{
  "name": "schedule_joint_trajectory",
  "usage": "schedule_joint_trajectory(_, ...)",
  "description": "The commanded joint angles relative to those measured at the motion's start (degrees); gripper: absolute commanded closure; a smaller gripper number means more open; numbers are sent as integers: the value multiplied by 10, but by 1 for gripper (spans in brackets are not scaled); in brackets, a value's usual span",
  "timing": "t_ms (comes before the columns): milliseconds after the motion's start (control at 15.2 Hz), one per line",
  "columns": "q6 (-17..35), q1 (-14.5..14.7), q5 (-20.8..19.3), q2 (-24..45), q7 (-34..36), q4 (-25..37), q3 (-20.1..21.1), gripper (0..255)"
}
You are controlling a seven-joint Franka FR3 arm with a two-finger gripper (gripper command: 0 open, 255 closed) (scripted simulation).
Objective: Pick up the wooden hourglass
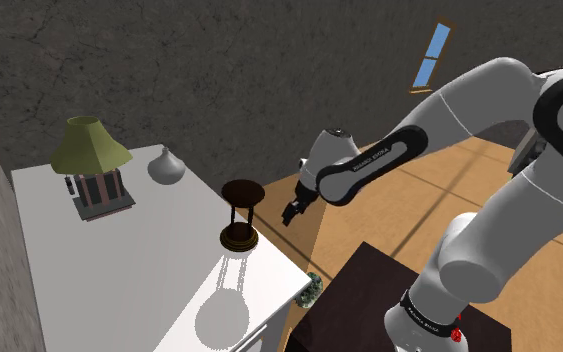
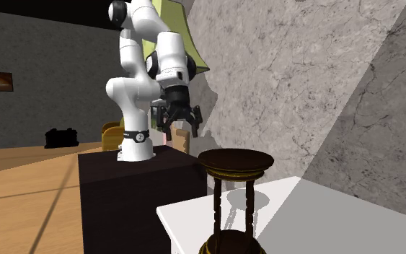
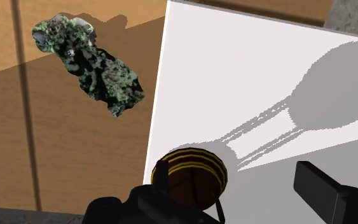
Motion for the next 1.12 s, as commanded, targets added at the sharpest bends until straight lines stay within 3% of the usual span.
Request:
schedule_joint_trajectory(0,56,-2,-4,52,5,11,2,0)
schedule_joint_trajectory(330,178,-2,-45,192,46,64,-1,0)
schedule_joint_trajectory(528,235,21,-68,272,71,108,-28,0)
schedule_joint_trajectory(1056,331,55,-58,462,85,252,-59,0)
